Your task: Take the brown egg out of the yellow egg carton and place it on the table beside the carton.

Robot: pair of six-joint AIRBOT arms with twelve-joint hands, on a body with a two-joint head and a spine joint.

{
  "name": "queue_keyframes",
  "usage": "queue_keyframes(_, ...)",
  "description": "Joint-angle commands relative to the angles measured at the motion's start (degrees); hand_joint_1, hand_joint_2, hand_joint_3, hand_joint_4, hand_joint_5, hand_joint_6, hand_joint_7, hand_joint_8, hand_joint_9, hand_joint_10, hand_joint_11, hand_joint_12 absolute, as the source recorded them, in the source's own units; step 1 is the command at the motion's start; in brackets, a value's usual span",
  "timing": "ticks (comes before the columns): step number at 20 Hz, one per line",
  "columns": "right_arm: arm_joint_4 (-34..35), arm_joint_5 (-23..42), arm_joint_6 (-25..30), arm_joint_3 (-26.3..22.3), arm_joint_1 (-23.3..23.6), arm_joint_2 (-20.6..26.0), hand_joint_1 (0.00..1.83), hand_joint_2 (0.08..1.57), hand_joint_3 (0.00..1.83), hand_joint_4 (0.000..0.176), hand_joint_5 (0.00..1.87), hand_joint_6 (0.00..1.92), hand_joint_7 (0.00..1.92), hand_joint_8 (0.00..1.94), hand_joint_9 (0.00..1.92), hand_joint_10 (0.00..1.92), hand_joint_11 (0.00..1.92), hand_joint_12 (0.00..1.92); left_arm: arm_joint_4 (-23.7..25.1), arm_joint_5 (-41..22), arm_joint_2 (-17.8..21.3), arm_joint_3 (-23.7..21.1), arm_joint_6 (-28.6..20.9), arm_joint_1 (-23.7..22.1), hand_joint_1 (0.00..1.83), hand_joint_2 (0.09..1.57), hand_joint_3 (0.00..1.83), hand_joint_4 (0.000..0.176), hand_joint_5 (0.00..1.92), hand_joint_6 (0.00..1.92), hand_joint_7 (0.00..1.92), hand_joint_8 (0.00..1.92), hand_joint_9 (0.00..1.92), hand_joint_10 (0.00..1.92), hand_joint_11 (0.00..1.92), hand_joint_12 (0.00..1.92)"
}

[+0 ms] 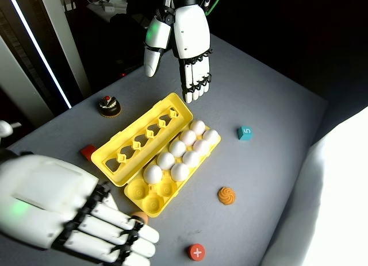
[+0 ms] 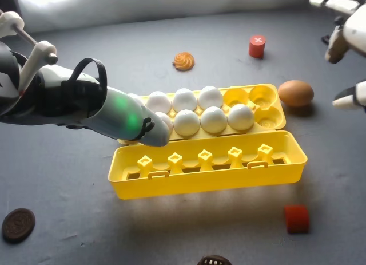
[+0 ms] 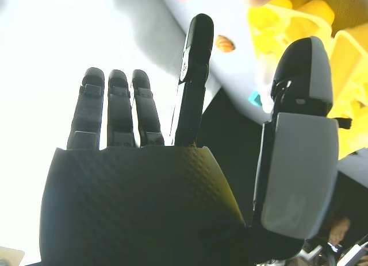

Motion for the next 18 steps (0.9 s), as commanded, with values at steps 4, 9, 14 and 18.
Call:
queue_keyframes(4,-0.65,7.45,-1.13,-7.27,0.69,6.48,0.70,0.90,0.00,0.040,1.19,0.12,0.46,0.07,0.27,0.09,0.00,0.00,1.87,-2.51,0.08,0.14,0.21,-0.62,0.00,1.19,0.00,0.000,0.06,0.01,0.04,0.01,0.03,0.01,0.01,0.00)
queue_keyframes(9,4.61,11.49,-5.18,-15.14,-0.11,12.32,0.51,1.17,0.01,0.000,1.16,1.92,1.20,1.94,1.21,1.92,1.42,1.92,1.89,-2.50,0.09,0.19,0.20,-0.64,0.00,1.19,0.00,0.000,0.05,0.00,0.03,0.01,0.03,0.01,0.00,0.00)
queue_keyframes(14,9.43,15.58,-8.74,-20.30,-0.29,14.67,1.24,1.34,0.00,0.103,1.23,1.92,1.53,1.94,1.55,1.92,1.69,1.92,1.94,-2.50,0.10,0.19,0.20,-0.66,0.00,1.20,0.00,0.000,0.11,0.01,0.10,0.01,0.08,0.01,0.03,0.02)
queue_keyframes(18,14.35,16.51,-11.18,-20.81,-0.63,14.72,1.22,1.31,0.00,0.131,1.28,1.92,1.45,1.94,1.50,1.92,1.67,1.92,1.92,-2.50,0.09,0.10,0.20,-0.65,0.00,1.20,0.00,0.000,0.07,0.00,0.06,0.00,0.04,0.00,0.01,0.02)
